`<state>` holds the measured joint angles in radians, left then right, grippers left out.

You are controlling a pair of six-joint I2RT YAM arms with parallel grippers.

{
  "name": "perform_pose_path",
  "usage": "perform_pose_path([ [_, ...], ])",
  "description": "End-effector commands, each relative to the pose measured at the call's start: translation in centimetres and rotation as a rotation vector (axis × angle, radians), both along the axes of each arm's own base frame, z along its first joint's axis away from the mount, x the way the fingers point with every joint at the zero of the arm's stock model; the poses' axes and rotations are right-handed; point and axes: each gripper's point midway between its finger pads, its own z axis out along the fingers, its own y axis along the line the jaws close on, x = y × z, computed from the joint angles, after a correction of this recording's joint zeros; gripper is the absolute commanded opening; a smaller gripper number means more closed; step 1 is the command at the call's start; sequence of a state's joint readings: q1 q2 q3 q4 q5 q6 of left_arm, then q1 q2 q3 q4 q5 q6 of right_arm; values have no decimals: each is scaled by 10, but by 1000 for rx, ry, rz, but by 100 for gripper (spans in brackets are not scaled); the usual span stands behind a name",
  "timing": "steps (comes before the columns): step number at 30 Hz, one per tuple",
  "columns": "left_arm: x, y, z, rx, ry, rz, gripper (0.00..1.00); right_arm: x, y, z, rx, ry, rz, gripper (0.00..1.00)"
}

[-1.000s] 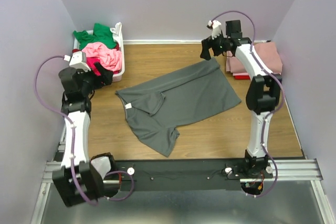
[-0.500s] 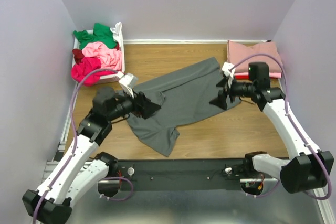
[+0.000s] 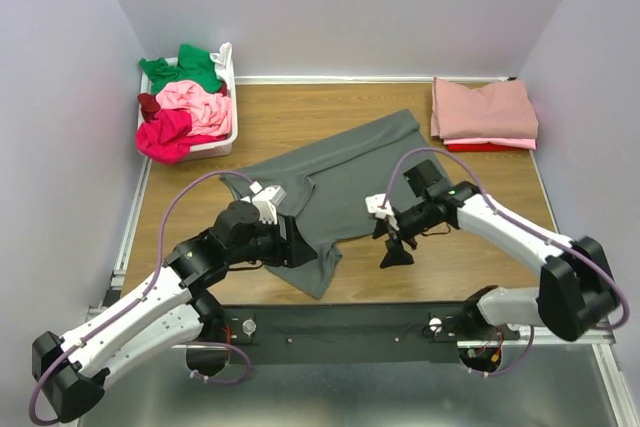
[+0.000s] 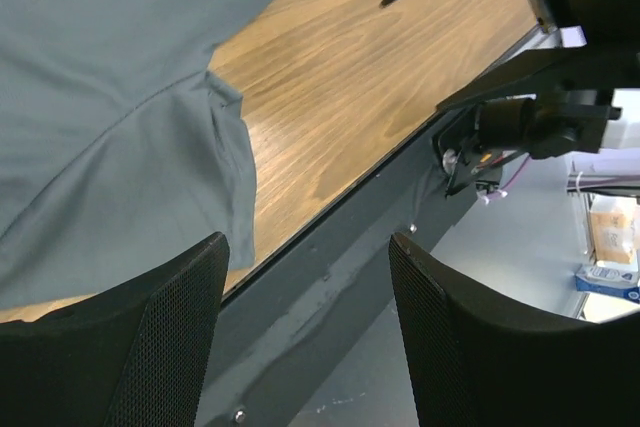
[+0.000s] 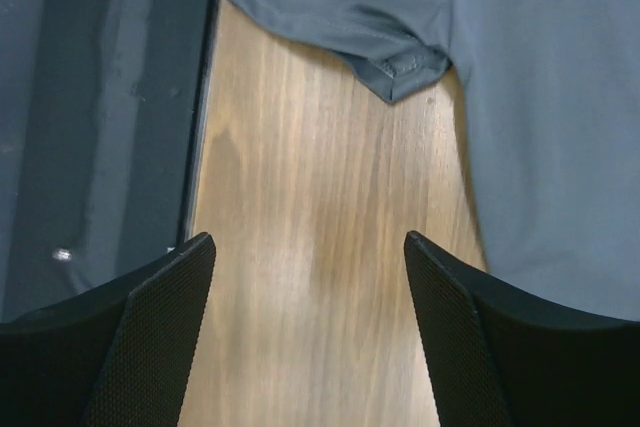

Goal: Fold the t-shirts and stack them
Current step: Fold the tshirt

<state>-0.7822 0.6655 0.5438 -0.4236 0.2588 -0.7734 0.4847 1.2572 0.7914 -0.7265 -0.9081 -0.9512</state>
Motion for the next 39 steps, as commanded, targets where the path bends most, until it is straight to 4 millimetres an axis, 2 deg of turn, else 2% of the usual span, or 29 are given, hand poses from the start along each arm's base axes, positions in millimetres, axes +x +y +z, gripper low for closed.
perform_pose_path([
  [1,3,8,-13,51,34,66,73,21,16,-21,-106,-96,30,81],
  [3,-1,10,-23,55,66,76,73,19,29,-33,-136,-113,68,77],
  [7,-8,12,-28,20,98,92,71,16,47,-43,-146,-135,113,72],
  [11,-11,19,-14,-34,76,126,69,13,68,-49,-140,-152,159,65],
  [14,-12,26,-2,-48,54,153,69,19,85,-53,-148,-151,143,58],
  [18,-12,27,1,-51,51,155,69,25,99,-62,-180,-135,129,48],
  [24,-12,29,3,-52,39,158,69,19,102,-75,-221,-124,135,43],
  [30,-12,28,1,-55,30,146,69,19,98,-87,-253,-117,119,42],
  [35,-12,27,1,-60,27,145,69,21,95,-96,-289,-119,106,37],
  [38,-14,27,3,-71,24,140,69,20,91,-100,-304,-116,100,32],
  [39,-14,27,3,-75,21,138,69,19,89,-101,-309,-113,99,25],
])
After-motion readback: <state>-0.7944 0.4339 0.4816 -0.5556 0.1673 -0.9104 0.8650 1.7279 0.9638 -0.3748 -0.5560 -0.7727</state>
